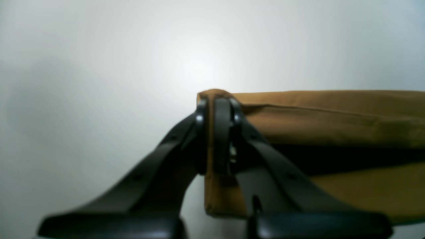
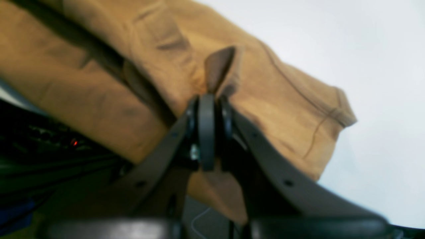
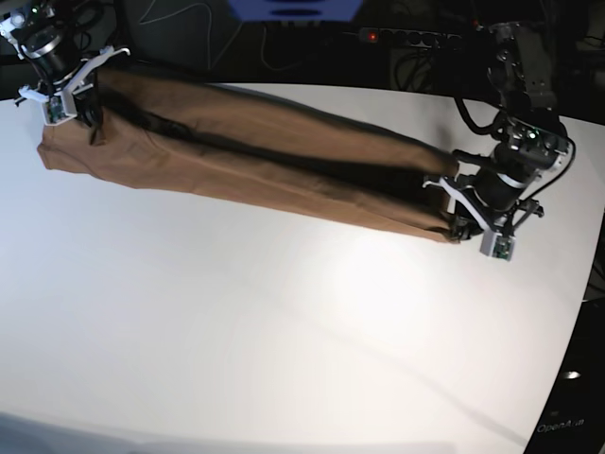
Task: Fold the T-shirt properly
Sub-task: 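Lay the hem down and pull the folded strip toward the robot, then open the left gripper and regrasp the strip's end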
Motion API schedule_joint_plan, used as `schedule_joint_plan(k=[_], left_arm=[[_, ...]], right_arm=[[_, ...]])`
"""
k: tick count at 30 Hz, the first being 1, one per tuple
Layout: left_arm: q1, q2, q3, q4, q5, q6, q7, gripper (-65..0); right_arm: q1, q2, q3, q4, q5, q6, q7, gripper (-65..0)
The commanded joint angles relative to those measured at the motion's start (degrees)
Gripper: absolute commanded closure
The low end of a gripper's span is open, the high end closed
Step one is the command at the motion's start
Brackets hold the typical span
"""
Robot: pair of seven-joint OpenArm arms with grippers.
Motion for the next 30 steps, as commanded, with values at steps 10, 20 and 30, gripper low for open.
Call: schedule_joint_plan(k=[10, 20, 30], left_arm=[[3.0, -0.8, 0.0, 1.3, -0.2, 0.1, -0.9, -2.3], [4.5, -0.8, 0.0, -1.2, 0.0, 0.1, -1.1, -2.3], [3.3, -1.9, 0.1, -4.4, 0.0, 0.1, -1.1, -2.9]], right_arm=[[0.2, 0.7, 0.5, 0.9, 0.8, -0.2, 1.2, -0.1], [0.9, 0.7, 0.5, 0.9, 0.8, -0.2, 1.1, -0.1], [0.9, 0.8, 0.5, 0.9, 0.8, -0.2, 1.1, -0.1]])
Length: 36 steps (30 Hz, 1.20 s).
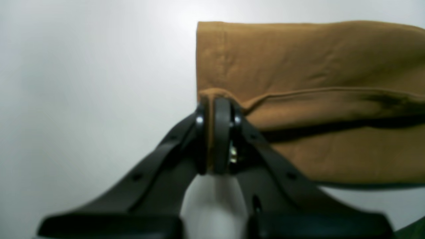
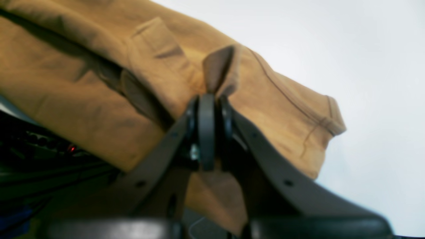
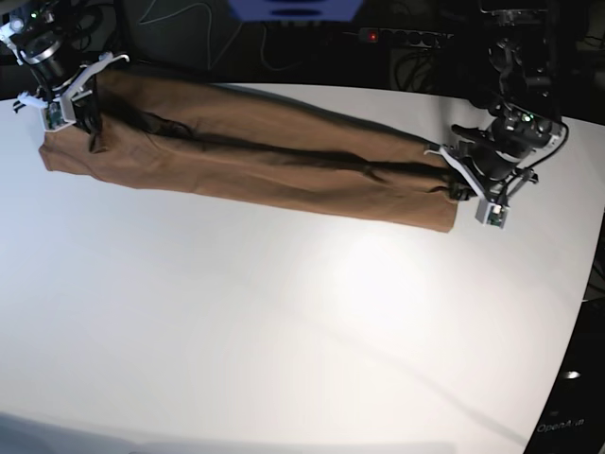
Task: Fold the T-shirt properly
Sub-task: 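Open the left gripper and regrasp the strip's end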
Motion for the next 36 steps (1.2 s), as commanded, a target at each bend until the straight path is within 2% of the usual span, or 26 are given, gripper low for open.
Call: schedule_joint_plan(k=[1, 7, 9, 22, 30, 36], left_arm=[[-0.7, -0.5, -0.2, 1.0, -0.4, 0.1, -0.9, -4.2], [-0.9, -0.5, -0.1, 1.0, -0.6, 0.1, -1.0, -26.1], [-0.7, -0.5, 0.0, 1.3, -0.8, 0.1, -1.1, -30.2], [-1.9, 0.1, 0.1, 1.5, -0.9, 0.0, -0.8, -30.7], [-6.7, 1.0, 0.2, -5.4, -1.0, 0.0, -1.2, -30.7], [-7.8, 1.5, 6.2, -6.4, -0.9, 0.0, -1.2, -30.7]], right_arm=[[-0.5, 0.6, 0.4, 0.9, 0.8, -0.3, 1.2, -0.1], [-0.5, 0.6, 0.4, 0.9, 0.7, -0.3, 1.2, -0.1], [-0.5, 0.6, 0.4, 0.9, 0.7, -0.3, 1.2, -0.1], [-0.5, 0.6, 0.7, 0.9, 0.7, -0.3, 1.1, -0.1], [-0.4, 0.7, 0.7, 0.8, 0.7, -0.3, -1.2, -0.1], [-0.4, 0.7, 0.7, 0.8, 0.7, -0.3, -1.2, -0.1]])
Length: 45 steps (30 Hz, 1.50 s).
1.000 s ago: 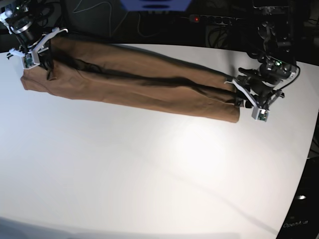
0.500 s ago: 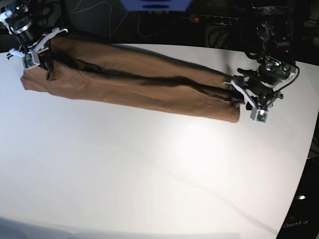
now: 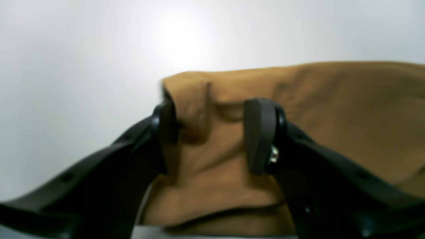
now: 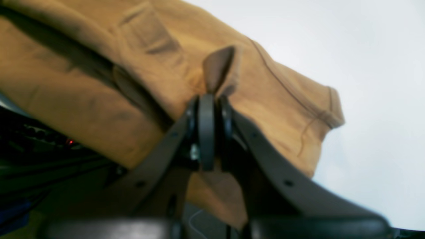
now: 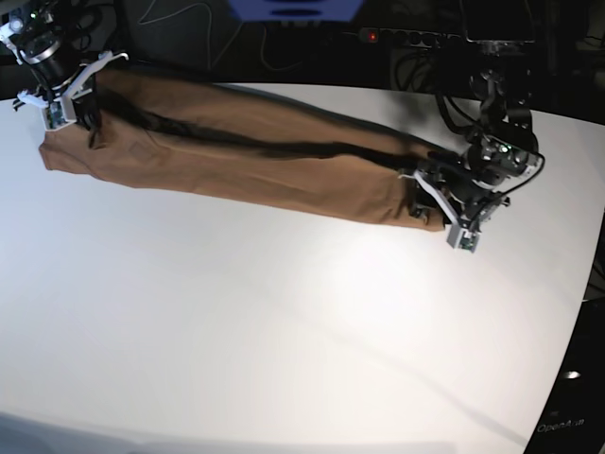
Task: Fold the T-shirt properly
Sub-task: 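Open the left gripper and regrasp the strip's end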
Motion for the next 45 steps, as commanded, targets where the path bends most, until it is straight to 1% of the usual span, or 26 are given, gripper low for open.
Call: schedule_joint_plan(k=[1, 5, 9, 11, 14, 16, 20, 24, 28, 31, 36, 39, 40, 41, 44, 45], left_arm=[[-0.6, -0.3, 0.3, 0.8, -0.5, -0.1, -1.0, -30.7], [-0.6, -0.3, 2.5, 1.0, -0.1, -0.1, -1.0, -30.7], [0.1, -0.6, 2.2, 1.4, -0.1, -0.1, -0.7, -30.7], [1.4, -2.0, 2.2, 1.5, -0.4, -0.1, -1.0, -30.7], [2.1, -2.9, 2.1, 2.7, -0.5, -0.1, -1.0, -30.7], [2.7, -3.8, 1.1, 4.3, -0.4, 0.0, -1.0, -30.7], [2.8, -3.8, -3.8, 7.0, -0.4, 0.0, -0.4, -30.7], [2.8, -3.9, -5.3, 8.4, -0.5, 0.0, -0.3, -30.7], [3.2, -3.5, -4.7, 10.2, -0.6, -0.1, -0.3, -30.7], [3.3, -2.0, -2.3, 10.7, -0.5, -0.1, -0.3, -30.5], [2.6, -1.5, 1.0, 8.0, -0.1, -0.1, -0.3, -30.4], [2.0, -1.5, 1.3, 7.0, -0.1, 0.0, -0.3, -29.8], [1.9, -1.5, 1.1, 6.6, -0.1, 0.0, -0.3, -27.8], [1.8, -1.6, 1.0, 6.1, 0.0, 0.1, -0.3, -23.6], [1.3, -1.9, 1.0, 3.8, 0.0, 0.1, -0.3, -6.8], [0.8, -1.9, 1.0, 3.2, 0.0, 0.1, -0.3, -2.5]], right_arm=[[-0.4, 0.7, 0.5, 0.8, 0.7, -0.3, 1.1, -0.1], [-0.4, 0.7, 0.5, 0.8, 0.7, -0.3, 1.1, -0.1], [-0.4, 0.7, 0.5, 0.8, 0.7, -0.3, 1.1, -0.1], [-0.4, 0.7, 0.5, 0.8, 0.7, -0.3, 1.1, -0.1], [-0.4, 0.7, 0.5, 0.8, 0.7, -0.3, 1.1, -0.1], [-0.4, 0.7, 0.3, 0.8, 0.7, -0.3, 1.1, -0.1], [-0.4, 0.7, 0.3, 0.8, 0.7, -0.3, 1.1, -0.1], [-0.5, 0.7, 0.3, 0.8, 0.7, -0.3, 1.1, -0.1], [-0.5, 0.7, 0.3, 0.8, 0.7, -0.3, 1.1, -0.1], [-0.5, 0.7, 0.3, 0.8, 0.7, -0.3, 1.1, -0.1], [-0.6, 0.7, 0.3, 0.8, 0.7, -0.3, 1.1, -0.1], [-0.6, 0.7, 0.3, 0.8, 0.7, -0.3, 1.1, -0.1], [-0.6, 0.7, 0.3, 0.8, 0.7, -0.3, 1.1, -0.1], [-0.6, 0.7, 0.3, 0.8, 0.6, -0.3, 1.1, -0.1], [-0.5, 0.7, 0.3, 0.8, -0.8, -0.3, 1.1, -0.1], [-0.5, 0.6, 0.3, 0.8, -1.6, -0.3, 1.1, -0.1]])
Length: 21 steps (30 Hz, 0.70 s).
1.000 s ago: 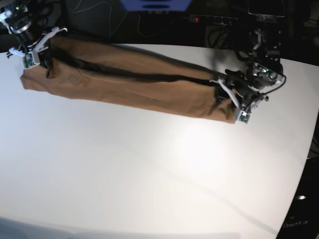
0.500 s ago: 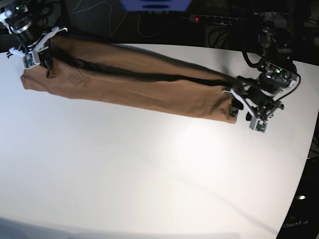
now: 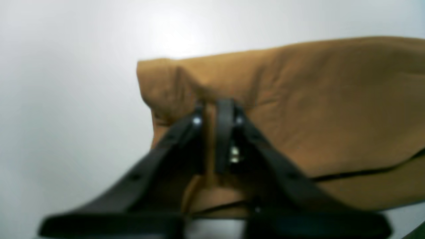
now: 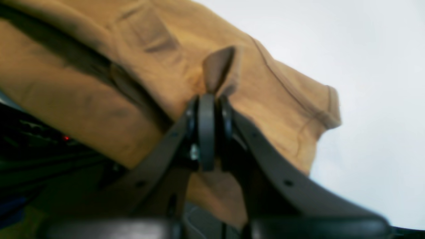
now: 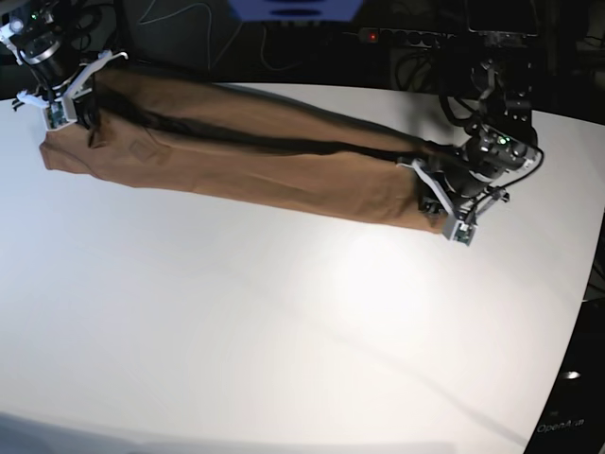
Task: Fold the T-shirt properly
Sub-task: 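Open the left gripper and regrasp the strip's end, then hold the strip with both grippers and straighten it along the table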
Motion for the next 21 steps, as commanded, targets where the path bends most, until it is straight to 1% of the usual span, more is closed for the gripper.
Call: schedule_joint_plan(k=[1, 3, 16, 21], left_arm=[[-1.2, -0.4, -0.3, 0.2, -0.5, -0.1, -1.3, -0.9], [-1.1, -0.4, -0.3, -1.1, -0.5, -0.1, -1.3, -2.9], [-1.2, -0.5, -0.3, -1.7, -0.5, 0.2, -1.8, -2.7], [-1.5, -0.5, -0.3, -4.2, -0.5, 0.2, -2.0, -2.7]], right_arm=[[-0.5, 0.5, 0.4, 0.8, -0.3, -0.3, 1.1, -0.1], [-0.5, 0.5, 0.4, 0.8, -0.8, -0.3, 1.1, -0.1], [-0.4, 0.5, 0.7, 0.8, -0.8, -0.3, 1.1, 0.0], [-0.4, 0.5, 0.8, 0.8, -0.8, -0.3, 1.1, -0.9]])
